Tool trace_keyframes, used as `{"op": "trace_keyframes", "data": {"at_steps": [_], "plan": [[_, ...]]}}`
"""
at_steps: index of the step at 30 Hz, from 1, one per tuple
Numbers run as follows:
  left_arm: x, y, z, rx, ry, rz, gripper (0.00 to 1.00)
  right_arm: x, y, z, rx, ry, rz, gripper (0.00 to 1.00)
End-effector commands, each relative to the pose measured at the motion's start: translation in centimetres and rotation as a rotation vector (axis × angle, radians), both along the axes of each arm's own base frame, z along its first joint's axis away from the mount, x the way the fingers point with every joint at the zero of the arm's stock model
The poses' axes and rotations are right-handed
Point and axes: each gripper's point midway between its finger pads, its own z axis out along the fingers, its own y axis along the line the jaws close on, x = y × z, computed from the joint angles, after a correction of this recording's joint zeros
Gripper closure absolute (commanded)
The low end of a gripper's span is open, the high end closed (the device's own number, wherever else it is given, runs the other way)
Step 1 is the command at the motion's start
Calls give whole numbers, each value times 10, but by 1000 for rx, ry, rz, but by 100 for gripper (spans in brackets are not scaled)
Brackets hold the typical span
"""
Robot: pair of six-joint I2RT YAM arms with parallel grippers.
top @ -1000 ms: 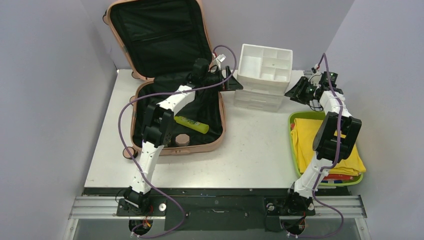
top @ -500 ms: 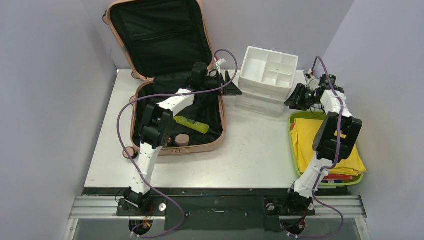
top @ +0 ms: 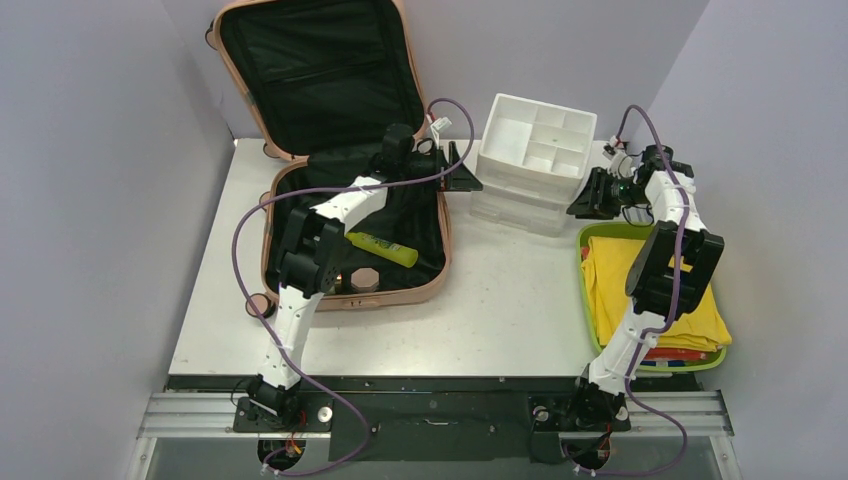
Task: Open, take out, and arrange the luggage
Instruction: Open the drawer in the storage box.
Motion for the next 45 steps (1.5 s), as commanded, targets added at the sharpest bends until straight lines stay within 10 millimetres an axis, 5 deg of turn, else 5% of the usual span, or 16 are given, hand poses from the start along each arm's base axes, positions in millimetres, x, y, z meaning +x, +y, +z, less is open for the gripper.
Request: {"op": "trace_keyframes", "data": {"at_steps": [1,17,25,34,39,45], "plan": [[-11,-3,53,-52,-97,-37,4,-9,28,17,107,-29,119,68],[-32,-10,62,-74,-89,-125,3,58,19,47,147,-227,-34,67],[-41,-8,62,-77,-90,-144,3,22,32,25,130,-138,71,67],[-42,-5,65,-64,-106,-129,3,-1,19,21,53,-113,106,68],[-49,0,80,-70,-129,-127,4,-14,22,35,31,-151,187,68],[-51,20,106,-68,-168,-87,4,-29,4,72,-224,-319,305,63]]}}
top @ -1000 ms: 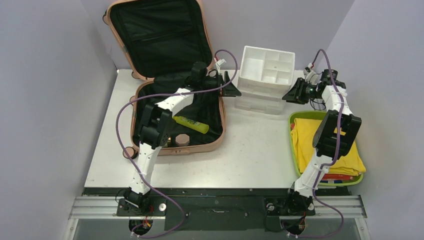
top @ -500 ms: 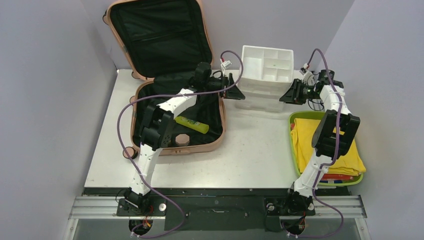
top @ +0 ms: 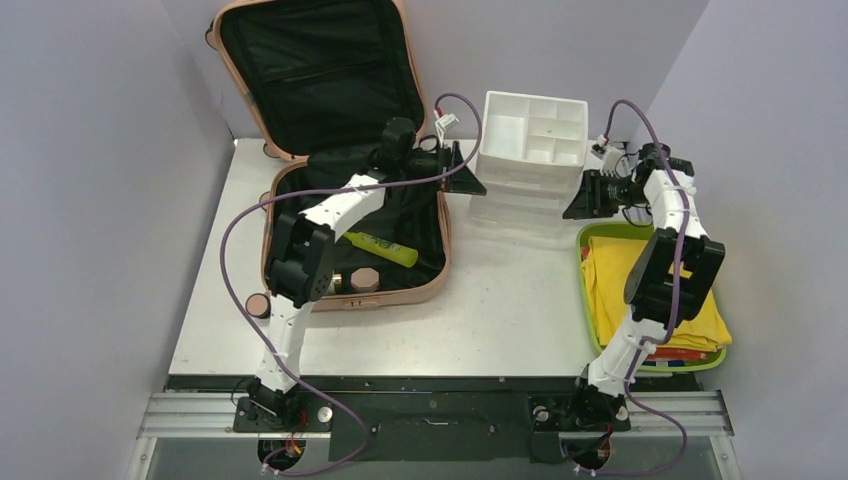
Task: Open, take out, and arrange the luggage
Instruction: Open the drawer in the storage box.
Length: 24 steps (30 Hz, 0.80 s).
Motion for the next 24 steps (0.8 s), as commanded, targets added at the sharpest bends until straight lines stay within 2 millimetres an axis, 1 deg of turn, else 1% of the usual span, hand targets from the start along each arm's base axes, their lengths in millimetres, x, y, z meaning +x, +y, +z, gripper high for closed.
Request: {"op": "trace_keyframes", "data": {"at_steps": [1,2,3,4,5,6,7,8,9,10,11,12,13,14,15,16,17,18,19,20,21,22,23,24], "plan": [[-4,29,65,-43,-136,50,4,-14,-15,67,-214,-256,106,62],[-6,35,74,-42,-157,62,4,-17,-18,75,-259,-291,119,60],[-1,43,70,-26,-151,90,4,-18,-18,79,-281,-305,124,59],[-4,50,75,-12,-169,102,4,-20,-19,86,-328,-329,130,58],[0,60,68,11,-161,132,4,-21,-19,88,-349,-345,137,57],[-3,68,74,23,-186,142,4,-24,-16,96,-393,-385,162,56],[0,81,66,42,-173,166,4,-26,-13,94,-409,-396,183,56],[-2,90,74,38,-187,183,4,-31,-3,102,-448,-452,242,55],[2,106,64,55,-160,212,4,-37,5,97,-458,-461,284,54],[4,123,74,50,-180,246,4,-42,20,103,-500,-523,367,52],[1,136,59,87,-134,265,4,-47,30,96,-510,-532,415,51],[6,157,63,105,-146,316,4,-48,48,102,-545,-601,487,48],[1,170,48,154,-125,326,4,-51,58,94,-552,-611,530,47],[4,192,52,177,-144,376,4,-47,75,99,-584,-681,583,44],[-3,206,34,226,-127,381,4,-46,82,94,-591,-690,600,43],[-4,228,40,240,-150,428,4,-40,95,94,-607,-718,619,41],[-12,241,22,283,-137,431,4,-35,101,97,-612,-734,627,41],[-13,265,25,307,-153,488,4,-30,110,92,-607,-724,651,41],[-22,279,9,344,-135,499,4,-22,114,99,-610,-739,655,41],[-24,301,11,367,-149,553,4,-17,120,86,-603,-698,686,41],[-35,312,1,404,-142,564,4,-8,122,95,-611,-713,683,42],[-39,328,-10,436,-119,598,4,0,127,90,-610,-691,696,42],[-48,336,-12,460,-138,594,4,4,129,87,-618,-684,709,44],[-53,348,-19,478,-124,614,4,10,130,78,-622,-658,724,44]]}}
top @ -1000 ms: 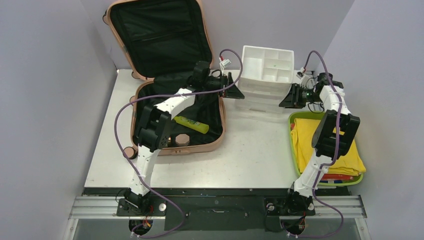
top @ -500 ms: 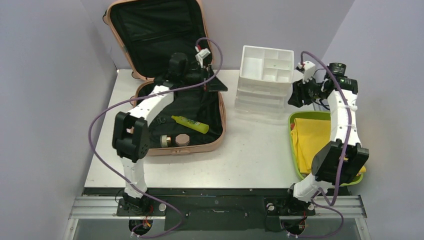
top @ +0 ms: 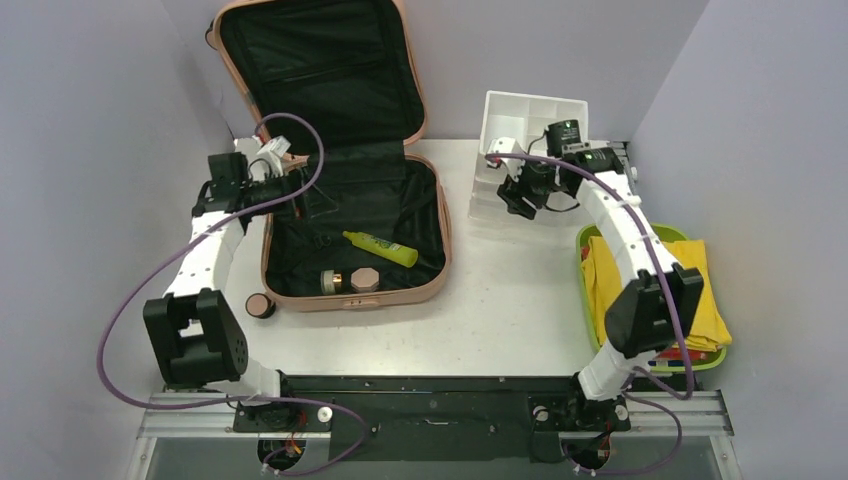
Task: Open, take out, and arrange the luggage
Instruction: Open the drawer in the storage box.
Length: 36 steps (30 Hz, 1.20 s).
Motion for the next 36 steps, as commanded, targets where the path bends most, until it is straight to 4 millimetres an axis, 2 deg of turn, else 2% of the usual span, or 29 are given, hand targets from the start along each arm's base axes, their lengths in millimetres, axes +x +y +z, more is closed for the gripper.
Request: {"op": "trace_keyframes", "data": {"at_steps": [1,4,7,15,19,20,21,22,25,29,36], "plan": [[-39,41,-15,153,-35,10,4,41,3,-10,-89,-37,14,45],[-52,54,-24,160,-29,39,4,52,1,-26,-138,-22,6,48],[-59,64,-21,133,-44,71,4,57,-4,-43,-180,8,-3,51],[-61,66,-20,100,-67,110,4,47,-13,-64,-234,40,10,57],[-61,66,-22,92,-59,110,4,46,-19,-71,-266,52,4,66],[-61,67,-21,92,-62,114,4,45,-20,-73,-274,57,8,77],[-61,67,-22,89,-61,115,4,44,-20,-73,-277,65,11,81],[-60,68,-21,86,-61,119,4,43,-20,-74,-276,72,15,90],[-61,68,-22,78,-57,119,4,40,-17,-69,-267,88,24,100],[-63,68,-20,73,-62,121,4,35,-14,-64,-255,99,42,100],[-64,68,-19,66,-65,119,4,11,-15,-63,-302,142,124,100]]}}
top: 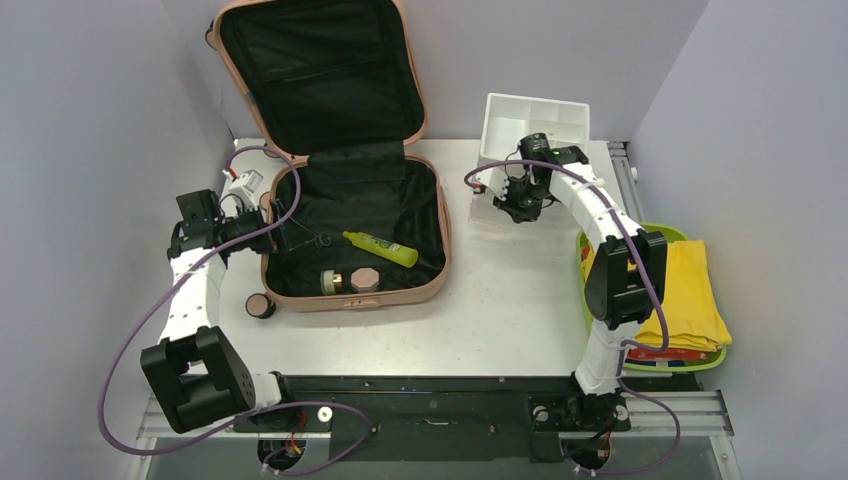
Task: Open, take out, and arrange the luggage
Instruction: Open the drawer in the storage box.
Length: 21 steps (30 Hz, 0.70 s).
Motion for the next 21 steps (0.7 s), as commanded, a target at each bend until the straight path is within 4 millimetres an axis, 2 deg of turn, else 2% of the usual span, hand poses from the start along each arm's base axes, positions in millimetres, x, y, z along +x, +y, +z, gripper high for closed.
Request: {"op": "trace_keyframes", "data": {"at_steps": [1,8,14,21], "plan": [[1,-2,13,-8,-70,-19,4,-16,-1,22,-24,-2,59,100],[0,-2,14,-13,-71,-21,4,-22,-14,22,-79,-2,72,100],[0,-2,14,-13,-73,-17,4,-43,-3,22,-63,50,137,100],[1,0,13,-22,-69,-13,4,-54,-2,17,-65,58,129,100]]}}
